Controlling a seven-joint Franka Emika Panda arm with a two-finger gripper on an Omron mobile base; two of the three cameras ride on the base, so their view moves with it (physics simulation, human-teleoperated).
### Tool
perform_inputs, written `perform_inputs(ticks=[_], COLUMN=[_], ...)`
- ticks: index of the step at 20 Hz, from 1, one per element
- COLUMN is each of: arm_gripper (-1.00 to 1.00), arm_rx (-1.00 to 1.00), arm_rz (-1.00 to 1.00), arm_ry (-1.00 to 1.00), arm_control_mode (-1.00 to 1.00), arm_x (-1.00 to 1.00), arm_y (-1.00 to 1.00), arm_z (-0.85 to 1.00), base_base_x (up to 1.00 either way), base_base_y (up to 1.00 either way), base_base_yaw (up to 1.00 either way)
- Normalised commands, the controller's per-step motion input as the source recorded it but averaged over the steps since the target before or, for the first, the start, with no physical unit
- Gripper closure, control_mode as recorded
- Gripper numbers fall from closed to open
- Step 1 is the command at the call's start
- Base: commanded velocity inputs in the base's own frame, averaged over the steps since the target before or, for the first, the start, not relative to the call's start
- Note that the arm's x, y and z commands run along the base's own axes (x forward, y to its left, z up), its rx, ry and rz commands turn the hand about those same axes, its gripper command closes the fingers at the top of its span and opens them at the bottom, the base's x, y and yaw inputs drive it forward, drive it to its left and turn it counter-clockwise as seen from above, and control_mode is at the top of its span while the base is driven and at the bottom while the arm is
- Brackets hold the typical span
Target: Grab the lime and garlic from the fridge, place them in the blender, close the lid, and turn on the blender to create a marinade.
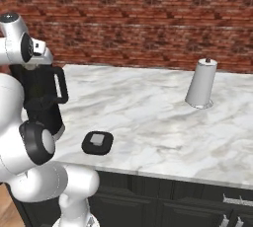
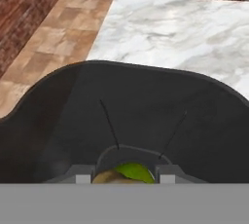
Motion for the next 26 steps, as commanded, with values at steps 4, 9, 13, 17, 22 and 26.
perform_inputs(ticks=[4,9,13,17,22,26], arm_gripper=[1.00,1.00,1.00,-1.00,-1.00,-1.00], arm_rx=[-0.03,-0.03,0.00,0.00,0.00,0.00], arm_rz=[0.00,0.00,0.00,0.00,0.00,0.00], arm_ry=[0.00,0.02,0.06,0.04,-0.04,-0.13], arm_control_mode=[-1.00,-1.00,-1.00,-1.00,-1.00,-1.00], arm_x=[-0.15,-0.15,-0.35,-0.16,-0.08,-0.03], arm_y=[0.11,0.12,0.04,0.10,0.09,0.00], arm_z=[-0.52,-0.54,-0.50,-0.41,-0.13,0.00], base_base_x=[0.00,0.00,0.00,0.00,0.00,0.00], base_base_y=[0.00,0.00,0.00,0.00,0.00,0.00], base_base_yaw=[0.00,0.00,0.00,0.00,0.00,0.00])
